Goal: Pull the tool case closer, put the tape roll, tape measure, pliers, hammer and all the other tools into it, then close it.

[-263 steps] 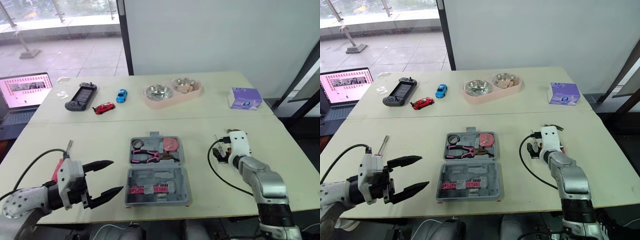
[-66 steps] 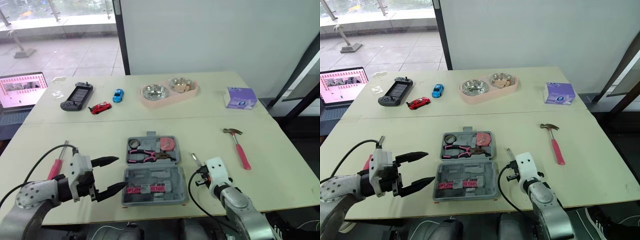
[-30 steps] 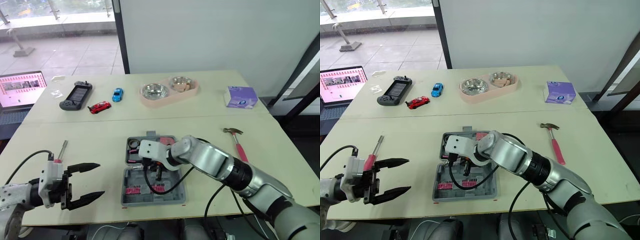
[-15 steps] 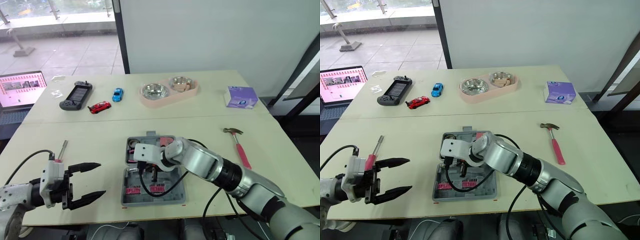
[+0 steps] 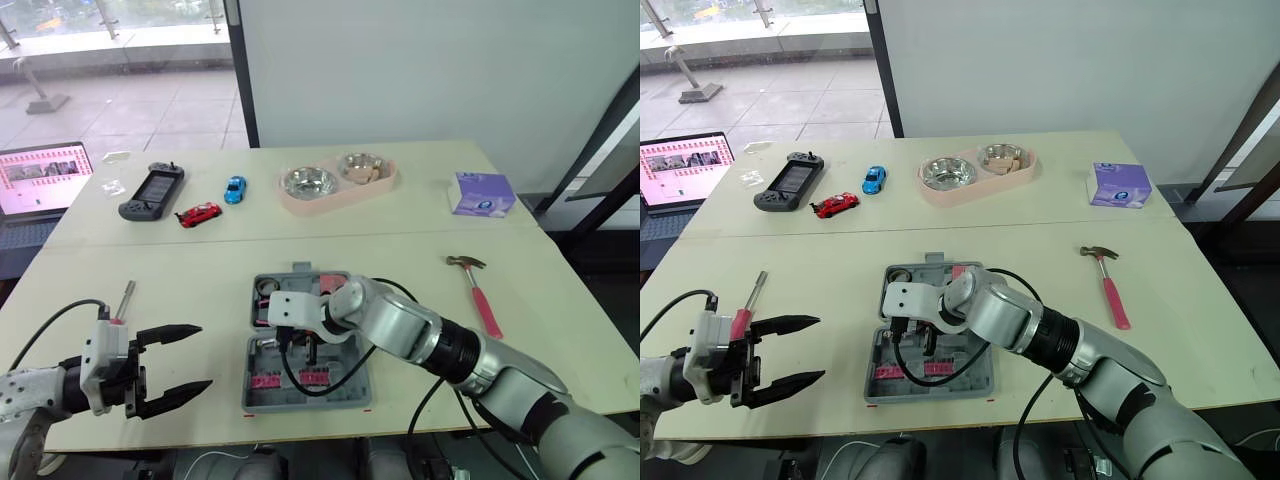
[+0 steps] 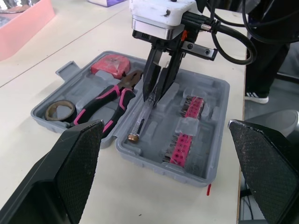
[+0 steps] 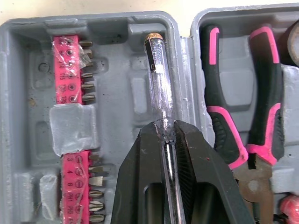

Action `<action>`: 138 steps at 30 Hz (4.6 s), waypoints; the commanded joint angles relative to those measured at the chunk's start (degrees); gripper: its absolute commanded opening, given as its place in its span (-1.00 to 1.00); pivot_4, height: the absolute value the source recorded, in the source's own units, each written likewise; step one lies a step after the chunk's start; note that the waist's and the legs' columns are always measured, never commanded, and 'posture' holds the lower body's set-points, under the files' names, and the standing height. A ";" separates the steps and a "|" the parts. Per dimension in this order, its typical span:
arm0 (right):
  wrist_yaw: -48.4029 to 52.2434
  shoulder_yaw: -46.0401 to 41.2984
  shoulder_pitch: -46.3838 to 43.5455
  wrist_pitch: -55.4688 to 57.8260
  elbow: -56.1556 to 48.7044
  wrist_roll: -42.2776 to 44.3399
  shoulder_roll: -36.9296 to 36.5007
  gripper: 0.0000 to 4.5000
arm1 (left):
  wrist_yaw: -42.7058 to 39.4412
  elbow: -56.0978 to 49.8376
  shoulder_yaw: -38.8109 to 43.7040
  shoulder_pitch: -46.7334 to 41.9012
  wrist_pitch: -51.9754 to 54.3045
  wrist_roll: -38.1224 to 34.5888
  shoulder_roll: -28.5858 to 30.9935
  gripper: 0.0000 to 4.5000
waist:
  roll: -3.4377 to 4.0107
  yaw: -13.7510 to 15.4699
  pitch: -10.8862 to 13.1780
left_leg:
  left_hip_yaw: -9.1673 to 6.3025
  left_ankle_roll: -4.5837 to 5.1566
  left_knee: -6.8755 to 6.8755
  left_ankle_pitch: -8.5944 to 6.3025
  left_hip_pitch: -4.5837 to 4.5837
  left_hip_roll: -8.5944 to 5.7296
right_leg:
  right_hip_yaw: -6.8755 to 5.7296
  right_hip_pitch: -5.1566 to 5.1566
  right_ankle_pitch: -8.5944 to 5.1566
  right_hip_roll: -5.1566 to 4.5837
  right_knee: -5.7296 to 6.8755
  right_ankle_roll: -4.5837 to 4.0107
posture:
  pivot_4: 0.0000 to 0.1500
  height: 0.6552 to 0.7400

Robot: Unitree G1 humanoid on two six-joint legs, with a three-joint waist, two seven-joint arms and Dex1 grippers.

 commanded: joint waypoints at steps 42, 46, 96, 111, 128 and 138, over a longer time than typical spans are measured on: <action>1.18 -5.11 2.86 -2.43 -0.32 -3.72 4.56 0.23 | 6.79 -9.95 1.18 -0.47 8.23 -2.36 0.73 1.00 | 0.02 -1.25 0.01 | -0.03 -0.03 -0.02 0.02 0.01 0.00 | 0.01 -0.01 0.01 0.01 0.03 -0.01 | 1.00 0.91; 1.27 -5.18 3.36 -3.33 0.09 -3.85 4.80 -0.56 | 6.14 -9.35 1.34 -0.19 8.04 -2.17 0.63 1.00 | 0.02 -1.28 0.01 | -0.03 -0.03 -0.02 0.02 0.02 0.00 | 0.01 -0.01 0.01 0.01 0.03 -0.01 | 1.00 0.91; 8.09 -53.60 33.34 -21.31 -12.05 12.76 -16.50 -0.41 | 6.22 9.91 16.62 6.28 -0.29 2.54 2.47 1.00 | -0.04 -0.10 0.03 | 0.06 -0.01 -0.05 0.00 0.00 0.00 | 0.01 0.10 -0.02 0.00 -0.16 -0.01 | 1.00 0.91; 7.85 -87.00 61.25 -38.75 6.74 17.81 -22.27 0.98 | 7.64 51.70 31.39 8.53 -14.96 4.92 8.73 1.00 | -0.08 0.25 0.02 | 0.21 0.02 0.00 -0.02 0.17 0.03 | 0.10 0.26 -0.17 0.00 -0.14 -0.20 | 1.00 0.91; -3.39 -80.18 62.25 -33.35 -5.38 19.79 -17.15 0.98 | 8.83 23.67 19.91 8.31 -7.92 2.32 -0.69 1.00 | -0.09 0.37 0.00 | 0.20 0.01 0.01 -0.01 0.21 0.04 | 0.14 0.30 -0.09 -0.04 -0.09 -0.06 | 1.00 0.91; -29.78 -70.78 49.57 -12.33 -14.61 12.73 -7.95 0.98 | 12.30 -10.28 7.21 9.32 4.13 -3.49 -4.52 1.00 | -0.02 0.21 -0.01 | 0.22 0.01 0.03 -0.01 0.19 0.02 | 0.19 0.28 -0.13 -0.04 -0.11 -0.18 | 1.00 0.91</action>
